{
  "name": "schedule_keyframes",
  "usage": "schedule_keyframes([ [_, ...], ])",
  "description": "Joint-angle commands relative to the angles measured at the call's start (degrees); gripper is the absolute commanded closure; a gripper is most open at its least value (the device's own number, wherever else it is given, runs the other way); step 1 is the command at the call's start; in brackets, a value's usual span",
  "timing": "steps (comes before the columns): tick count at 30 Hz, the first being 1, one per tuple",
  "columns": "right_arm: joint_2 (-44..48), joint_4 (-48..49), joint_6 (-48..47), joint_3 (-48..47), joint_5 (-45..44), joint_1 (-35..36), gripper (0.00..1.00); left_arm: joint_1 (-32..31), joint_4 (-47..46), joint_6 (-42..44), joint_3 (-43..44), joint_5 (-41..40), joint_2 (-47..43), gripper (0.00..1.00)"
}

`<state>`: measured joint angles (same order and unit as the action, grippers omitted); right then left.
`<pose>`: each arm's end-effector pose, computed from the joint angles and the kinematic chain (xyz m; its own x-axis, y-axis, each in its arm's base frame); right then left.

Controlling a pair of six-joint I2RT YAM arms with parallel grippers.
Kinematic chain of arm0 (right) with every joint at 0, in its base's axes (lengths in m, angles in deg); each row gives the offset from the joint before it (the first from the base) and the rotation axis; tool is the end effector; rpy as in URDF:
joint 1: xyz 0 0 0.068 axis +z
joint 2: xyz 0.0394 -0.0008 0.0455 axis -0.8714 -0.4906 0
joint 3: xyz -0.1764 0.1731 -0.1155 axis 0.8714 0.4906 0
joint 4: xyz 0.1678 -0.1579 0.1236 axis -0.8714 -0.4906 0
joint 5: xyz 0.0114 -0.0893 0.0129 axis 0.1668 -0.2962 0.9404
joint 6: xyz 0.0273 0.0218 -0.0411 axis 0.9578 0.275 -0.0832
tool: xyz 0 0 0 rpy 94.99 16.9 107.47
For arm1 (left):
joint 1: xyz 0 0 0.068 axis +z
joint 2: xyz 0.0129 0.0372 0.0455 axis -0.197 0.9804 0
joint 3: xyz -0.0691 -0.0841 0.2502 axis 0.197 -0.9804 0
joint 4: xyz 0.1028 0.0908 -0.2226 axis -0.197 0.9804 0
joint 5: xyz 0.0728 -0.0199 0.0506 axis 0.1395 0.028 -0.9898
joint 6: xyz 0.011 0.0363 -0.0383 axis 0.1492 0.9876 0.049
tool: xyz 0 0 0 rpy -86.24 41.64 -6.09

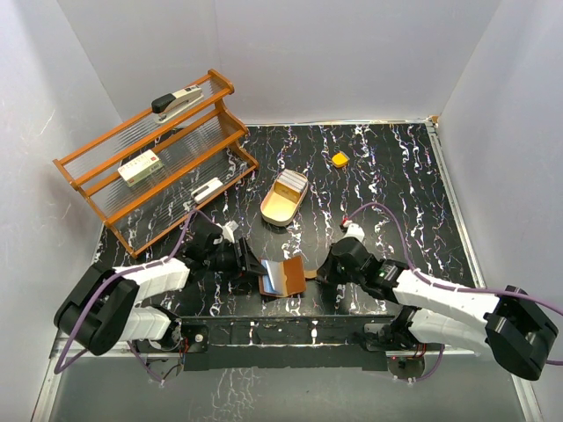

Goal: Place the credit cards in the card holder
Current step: Open the card holder at the center of the board.

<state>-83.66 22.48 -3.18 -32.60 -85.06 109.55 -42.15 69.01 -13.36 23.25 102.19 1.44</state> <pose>0.1263 0.1363 0.1616 -0.8330 0.2041 -0.5143 -0.0488 0.8987 0.4358 0.1755 -0.1268 0.1377 -0.9566 -0.2255 -0.1847 0.0269 0.5624 -0.8264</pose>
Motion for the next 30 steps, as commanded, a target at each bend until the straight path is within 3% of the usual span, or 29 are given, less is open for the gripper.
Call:
schedule_keyframes([
  [1, 1.7, 3.6, -1.1, 0.0, -0.1, -0.2, 1.00, -0.4, -6.0, -1.2, -0.6, 3.1, 1.9, 0.54],
  [2, 1.7, 3.7, -1.2, -0.1, -0.1, -0.2, 1.00, -0.4, -6.5, -1.4, -0.6, 3.4, 2.1, 0.58],
  [7, 1.1, 2.5, -2.2, -1.4, 0.1, -0.3, 1.00, -0.5, -8.0, -2.7, -0.8, 4.5, 0.9, 0.93],
  [9, 1.1, -0.8, -3.2, -4.0, 0.0, -0.2, 0.95, -0.6, -9.2, -3.7, -1.2, 5.3, -0.2, 1.00],
  [17, 3.9, -6.8, -6.1, -15.0, 5.9, -0.2, 0.61, -0.6, -3.1, -1.8, 0.4, 3.6, -4.1, 1.00],
  [23, 1.4, -0.7, -2.7, -16.1, 15.2, 0.7, 0.58, -0.8, 0.1, -0.4, 2.5, 3.7, -2.0, 0.99],
  [30, -5.5, 4.1, -2.2, -16.7, 15.1, 5.4, 0.51, -1.3, 0.7, -0.1, 2.9, 3.8, -1.2, 0.94],
])
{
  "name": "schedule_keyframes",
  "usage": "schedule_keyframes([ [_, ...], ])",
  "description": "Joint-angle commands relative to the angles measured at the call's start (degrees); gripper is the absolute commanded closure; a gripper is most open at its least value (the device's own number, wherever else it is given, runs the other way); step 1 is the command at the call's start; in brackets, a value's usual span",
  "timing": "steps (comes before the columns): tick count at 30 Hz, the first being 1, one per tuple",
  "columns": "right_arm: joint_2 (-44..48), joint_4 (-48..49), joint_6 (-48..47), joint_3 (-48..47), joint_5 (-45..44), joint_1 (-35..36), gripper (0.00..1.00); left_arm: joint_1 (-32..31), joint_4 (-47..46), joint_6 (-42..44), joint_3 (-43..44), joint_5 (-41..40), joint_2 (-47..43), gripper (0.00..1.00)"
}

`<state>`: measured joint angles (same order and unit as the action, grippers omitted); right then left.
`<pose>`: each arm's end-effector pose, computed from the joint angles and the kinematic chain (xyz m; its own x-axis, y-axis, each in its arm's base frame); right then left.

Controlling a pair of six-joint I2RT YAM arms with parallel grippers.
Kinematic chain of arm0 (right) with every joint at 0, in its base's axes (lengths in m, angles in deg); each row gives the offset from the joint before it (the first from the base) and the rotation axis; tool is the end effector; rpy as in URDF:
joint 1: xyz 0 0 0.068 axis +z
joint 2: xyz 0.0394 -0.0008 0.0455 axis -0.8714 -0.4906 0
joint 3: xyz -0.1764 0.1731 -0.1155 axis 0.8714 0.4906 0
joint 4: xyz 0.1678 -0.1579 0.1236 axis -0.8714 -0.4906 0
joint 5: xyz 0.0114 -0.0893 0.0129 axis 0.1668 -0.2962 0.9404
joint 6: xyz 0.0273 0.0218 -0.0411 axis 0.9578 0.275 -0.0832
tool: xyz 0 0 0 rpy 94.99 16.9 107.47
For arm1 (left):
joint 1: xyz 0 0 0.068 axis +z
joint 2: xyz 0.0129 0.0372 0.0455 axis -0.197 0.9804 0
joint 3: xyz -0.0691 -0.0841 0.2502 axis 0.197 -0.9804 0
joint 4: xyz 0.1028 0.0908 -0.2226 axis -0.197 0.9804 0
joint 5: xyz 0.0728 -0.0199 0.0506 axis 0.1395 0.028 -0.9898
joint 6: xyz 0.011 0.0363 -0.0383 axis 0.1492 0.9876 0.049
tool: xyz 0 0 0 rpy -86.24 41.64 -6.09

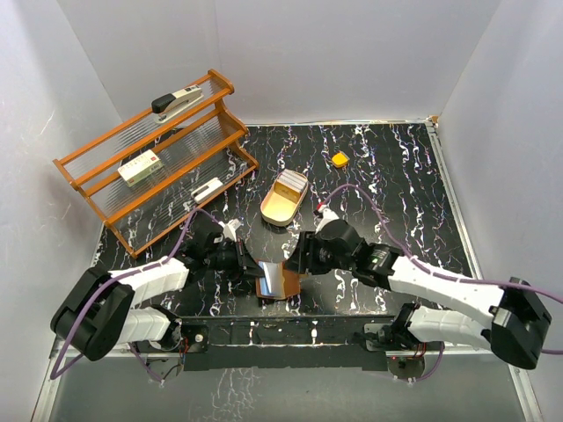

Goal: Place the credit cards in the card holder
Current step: Open the card holder at the center of the board.

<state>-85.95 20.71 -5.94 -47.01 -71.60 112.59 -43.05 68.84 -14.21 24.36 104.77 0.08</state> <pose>0.1352 0.1772 0.2324 -0.8637 0.0947 -0.4951 -0.2703 0.7421 0.6134 0.1754 -0.1323 0.1485 -0.9633 -0.1931 -0.1864 0.0615 0.5172 -0.8537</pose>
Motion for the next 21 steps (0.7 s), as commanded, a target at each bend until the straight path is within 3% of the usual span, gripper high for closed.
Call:
schedule_keyframes([
  [1, -4.5, 6.6, 0.5, -2.3, 1.7, 3.0, 0.51, -0.5, 0.9, 0.8, 1.8, 1.4, 0.3, 0.91],
  [12, -12.9, 9.0, -0.9, 0.4, -1.5, 4.1, 0.55, -0.5, 0.4, 1.3, 1.7, 2.8, -0.8, 0.74],
  [21, -11.5, 10.1, 0.6, 5.0, -4.0, 4.1, 0.60, -0.5, 0.2, 1.7, 0.5, 2.2, -2.6, 0.75],
])
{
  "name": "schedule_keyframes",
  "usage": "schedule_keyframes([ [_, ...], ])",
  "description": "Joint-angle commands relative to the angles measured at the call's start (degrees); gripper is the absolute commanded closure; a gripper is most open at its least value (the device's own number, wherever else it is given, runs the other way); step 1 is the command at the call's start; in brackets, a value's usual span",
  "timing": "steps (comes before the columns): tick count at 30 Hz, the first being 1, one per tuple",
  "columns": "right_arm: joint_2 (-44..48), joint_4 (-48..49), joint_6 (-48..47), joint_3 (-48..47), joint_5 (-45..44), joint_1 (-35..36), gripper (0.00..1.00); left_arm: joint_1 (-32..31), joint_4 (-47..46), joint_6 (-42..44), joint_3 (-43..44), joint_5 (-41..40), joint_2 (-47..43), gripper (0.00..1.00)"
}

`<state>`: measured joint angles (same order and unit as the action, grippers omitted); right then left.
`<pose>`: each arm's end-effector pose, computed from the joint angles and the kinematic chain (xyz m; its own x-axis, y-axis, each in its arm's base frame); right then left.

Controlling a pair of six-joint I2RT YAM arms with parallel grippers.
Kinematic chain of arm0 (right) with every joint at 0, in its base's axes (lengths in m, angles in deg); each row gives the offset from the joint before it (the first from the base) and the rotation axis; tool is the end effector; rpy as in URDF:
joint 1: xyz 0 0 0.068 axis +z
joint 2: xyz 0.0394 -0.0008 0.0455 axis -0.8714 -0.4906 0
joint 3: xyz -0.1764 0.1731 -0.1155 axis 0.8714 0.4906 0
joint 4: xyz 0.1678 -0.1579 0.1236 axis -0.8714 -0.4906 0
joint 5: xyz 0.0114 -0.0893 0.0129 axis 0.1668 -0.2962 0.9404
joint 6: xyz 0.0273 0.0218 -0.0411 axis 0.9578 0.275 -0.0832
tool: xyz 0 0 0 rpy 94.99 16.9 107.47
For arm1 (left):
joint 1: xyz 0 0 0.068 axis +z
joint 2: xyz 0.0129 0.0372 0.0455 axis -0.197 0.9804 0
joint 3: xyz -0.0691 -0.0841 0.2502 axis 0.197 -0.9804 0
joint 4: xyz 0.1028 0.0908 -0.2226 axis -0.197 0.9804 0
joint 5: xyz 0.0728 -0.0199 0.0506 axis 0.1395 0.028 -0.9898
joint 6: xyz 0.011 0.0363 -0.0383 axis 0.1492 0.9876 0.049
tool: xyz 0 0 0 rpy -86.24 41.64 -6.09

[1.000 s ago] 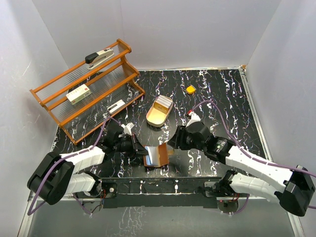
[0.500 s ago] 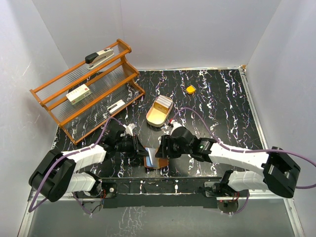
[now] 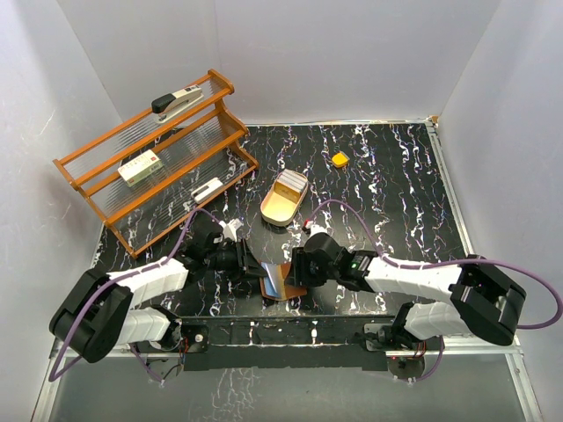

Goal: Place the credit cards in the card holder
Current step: Open the card holder at the center of the board.

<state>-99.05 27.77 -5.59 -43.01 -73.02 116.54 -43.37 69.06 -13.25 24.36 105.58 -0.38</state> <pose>0.1340 0.2012 0.1711 -0.9082 -0.0150 -0.4182 -0.2535 0.8149 0.5213 0.1738 -0.1332 0.1500 -0.9653 -0.1699 -0.1982 0.0857 0.5110 -0.8553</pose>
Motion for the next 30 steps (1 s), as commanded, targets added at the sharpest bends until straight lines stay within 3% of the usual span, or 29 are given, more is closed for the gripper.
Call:
schedule_keyframes([
  [1, 1.6, 3.0, 0.2, 1.2, -2.8, 0.2, 0.61, -0.2, -0.2, 0.6, 0.3, 1.4, -2.4, 0.72],
  [2, 1.6, 2.6, 0.1, 1.3, -3.1, 0.2, 0.61, -0.2, -0.5, 0.5, 0.1, 1.5, -2.6, 0.72],
  [6, 1.6, 1.6, -0.1, 1.4, -3.9, 0.1, 0.61, -0.2, -2.5, 0.0, -0.8, 1.6, -3.1, 0.94],
  [8, 1.8, 1.6, 0.0, 1.4, -3.9, 0.1, 0.61, -0.2, -2.9, 0.2, -0.9, 1.7, -2.6, 1.00],
  [14, 2.7, 2.3, 0.0, 0.9, -2.7, 0.1, 0.61, -0.2, -5.3, -0.3, -1.5, 2.8, -1.0, 1.00],
  [27, 0.5, 7.4, 0.4, -1.3, 2.6, 0.9, 0.35, -0.2, -4.4, -0.4, -1.4, 1.9, -1.0, 1.00],
  [30, -1.1, 7.4, 0.4, -2.0, 2.5, 1.3, 0.33, -0.2, -4.5, -0.7, -1.4, 2.0, -1.1, 1.00],
])
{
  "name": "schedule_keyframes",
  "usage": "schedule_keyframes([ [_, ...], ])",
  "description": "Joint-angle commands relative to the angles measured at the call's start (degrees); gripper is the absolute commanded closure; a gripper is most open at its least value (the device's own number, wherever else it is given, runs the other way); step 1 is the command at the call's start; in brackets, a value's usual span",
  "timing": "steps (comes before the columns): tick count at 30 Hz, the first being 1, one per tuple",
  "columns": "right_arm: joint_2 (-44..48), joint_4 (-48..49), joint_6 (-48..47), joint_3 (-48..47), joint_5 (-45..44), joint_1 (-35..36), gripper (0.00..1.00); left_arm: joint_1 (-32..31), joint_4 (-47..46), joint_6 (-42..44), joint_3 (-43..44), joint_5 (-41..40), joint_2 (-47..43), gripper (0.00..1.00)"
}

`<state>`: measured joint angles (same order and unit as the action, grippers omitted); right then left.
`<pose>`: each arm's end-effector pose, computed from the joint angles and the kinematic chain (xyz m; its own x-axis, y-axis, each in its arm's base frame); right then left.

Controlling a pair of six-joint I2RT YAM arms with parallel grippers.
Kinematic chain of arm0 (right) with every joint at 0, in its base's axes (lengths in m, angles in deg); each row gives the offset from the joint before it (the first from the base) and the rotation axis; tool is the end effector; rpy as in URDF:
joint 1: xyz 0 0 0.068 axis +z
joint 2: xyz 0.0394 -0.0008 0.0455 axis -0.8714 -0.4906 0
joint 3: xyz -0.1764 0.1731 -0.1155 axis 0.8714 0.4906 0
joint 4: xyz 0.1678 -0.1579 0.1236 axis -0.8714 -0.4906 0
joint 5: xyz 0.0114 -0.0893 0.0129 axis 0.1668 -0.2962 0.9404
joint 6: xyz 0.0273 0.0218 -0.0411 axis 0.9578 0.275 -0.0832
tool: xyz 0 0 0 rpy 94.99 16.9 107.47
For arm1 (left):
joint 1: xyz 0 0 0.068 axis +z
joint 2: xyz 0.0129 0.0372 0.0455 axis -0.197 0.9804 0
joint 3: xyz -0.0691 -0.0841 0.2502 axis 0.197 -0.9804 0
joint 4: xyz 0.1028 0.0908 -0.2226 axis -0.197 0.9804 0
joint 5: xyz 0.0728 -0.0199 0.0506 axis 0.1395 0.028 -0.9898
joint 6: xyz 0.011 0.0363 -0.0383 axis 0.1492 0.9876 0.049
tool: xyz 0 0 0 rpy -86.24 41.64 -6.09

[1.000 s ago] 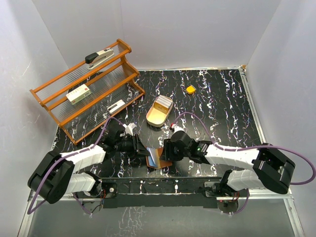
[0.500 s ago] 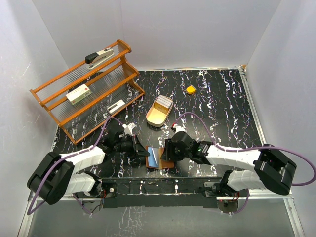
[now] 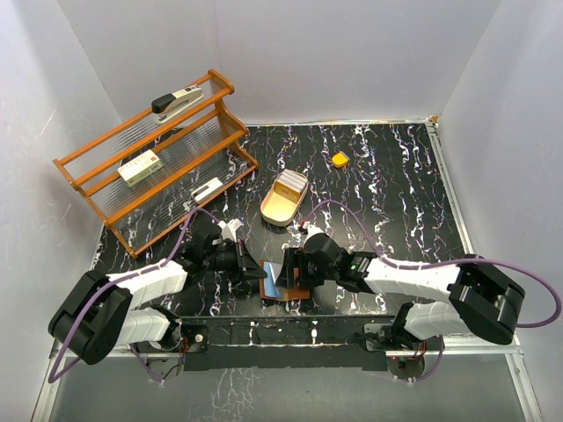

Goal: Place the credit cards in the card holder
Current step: Open the card holder at the center of the board.

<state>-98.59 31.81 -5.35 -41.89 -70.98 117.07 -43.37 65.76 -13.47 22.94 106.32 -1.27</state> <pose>0.1318 0.2042 0.1724 -0.9040 -0.0155 -0.4272 -0.2827 0.7713 0.5703 0.1714 -0.1321 0.1510 -0.9597 -0.1683 -0.2252 0.1192 0.4818 -0.8681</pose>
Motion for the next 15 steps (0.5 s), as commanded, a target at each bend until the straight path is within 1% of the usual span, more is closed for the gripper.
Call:
schedule_keyframes([
  [1, -2.0, 3.5, 0.1, -3.3, 0.4, 0.8, 0.33, -0.2, -1.2, -0.5, 0.0, 1.3, -0.3, 1.00],
  [5, -3.3, 3.8, 0.1, -4.0, 0.4, 1.2, 0.31, -0.2, -1.1, -0.5, -0.1, 1.1, -0.4, 1.00],
  [11, -4.1, 4.0, 0.2, -5.0, -0.3, 2.1, 0.25, -0.2, -1.4, -0.7, -0.4, 1.3, -0.3, 1.00],
  [15, -5.1, 3.6, 0.1, -5.5, -0.8, 2.3, 0.25, -0.2, -1.6, -0.9, -0.6, 1.3, -0.5, 1.00],
])
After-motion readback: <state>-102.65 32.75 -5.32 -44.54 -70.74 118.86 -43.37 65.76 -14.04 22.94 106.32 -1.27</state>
